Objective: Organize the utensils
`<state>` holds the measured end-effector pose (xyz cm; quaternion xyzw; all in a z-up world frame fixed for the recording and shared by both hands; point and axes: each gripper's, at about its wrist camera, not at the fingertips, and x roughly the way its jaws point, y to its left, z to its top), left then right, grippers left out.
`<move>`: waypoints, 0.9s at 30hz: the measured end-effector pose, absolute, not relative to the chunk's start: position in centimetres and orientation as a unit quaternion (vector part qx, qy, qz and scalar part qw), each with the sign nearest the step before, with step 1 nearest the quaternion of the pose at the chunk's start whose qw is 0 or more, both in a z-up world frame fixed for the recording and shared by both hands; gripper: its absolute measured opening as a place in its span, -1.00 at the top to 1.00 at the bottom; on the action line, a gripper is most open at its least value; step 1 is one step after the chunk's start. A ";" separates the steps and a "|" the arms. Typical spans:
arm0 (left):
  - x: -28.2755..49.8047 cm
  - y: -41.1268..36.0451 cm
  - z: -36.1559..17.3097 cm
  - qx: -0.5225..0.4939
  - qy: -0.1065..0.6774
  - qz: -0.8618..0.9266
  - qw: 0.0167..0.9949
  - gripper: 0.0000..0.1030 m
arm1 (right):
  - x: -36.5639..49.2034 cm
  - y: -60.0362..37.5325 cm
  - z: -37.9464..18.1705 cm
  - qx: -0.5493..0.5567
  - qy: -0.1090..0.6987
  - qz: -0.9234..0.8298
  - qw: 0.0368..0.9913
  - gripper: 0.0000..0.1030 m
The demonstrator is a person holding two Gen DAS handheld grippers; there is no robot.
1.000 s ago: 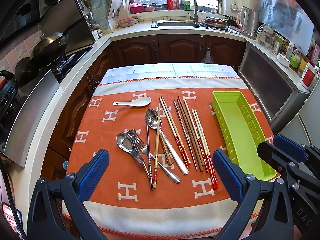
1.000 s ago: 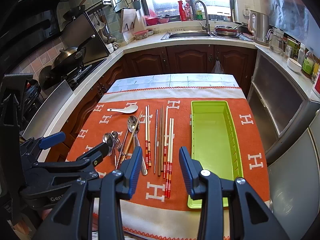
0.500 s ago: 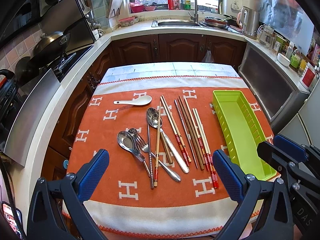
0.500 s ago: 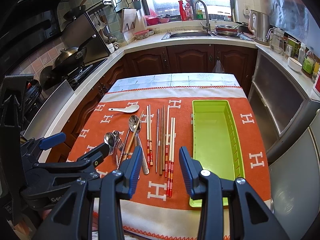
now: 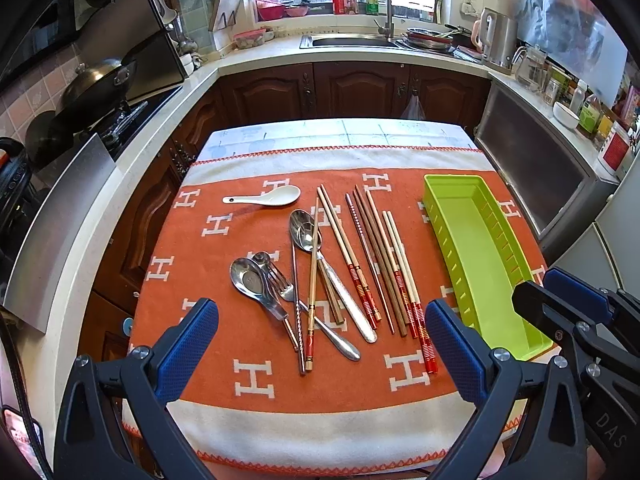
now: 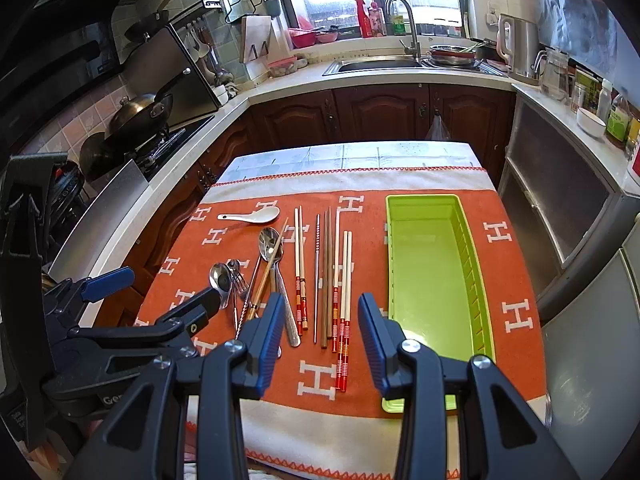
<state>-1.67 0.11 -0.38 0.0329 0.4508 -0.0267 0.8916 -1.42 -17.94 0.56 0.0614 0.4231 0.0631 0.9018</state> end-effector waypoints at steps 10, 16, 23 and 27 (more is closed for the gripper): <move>0.2 0.9 -1.3 0.000 0.464 -0.066 0.884 -0.98 | 0.5 -19.1 -0.4 0.108 0.420 0.082 0.897 0.26; 3.5 2.2 -2.4 0.002 0.496 -0.077 0.865 -0.98 | 4.0 -20.2 -2.2 0.111 0.446 0.081 0.884 0.27; 7.2 3.3 -4.8 -0.019 0.512 -0.073 0.856 -0.86 | 9.7 -19.1 -6.7 0.112 0.525 0.090 0.839 0.57; 8.4 3.7 -6.6 -0.037 0.531 -0.078 0.843 -0.73 | 11.3 -18.3 -10.5 0.092 0.591 0.077 0.798 0.73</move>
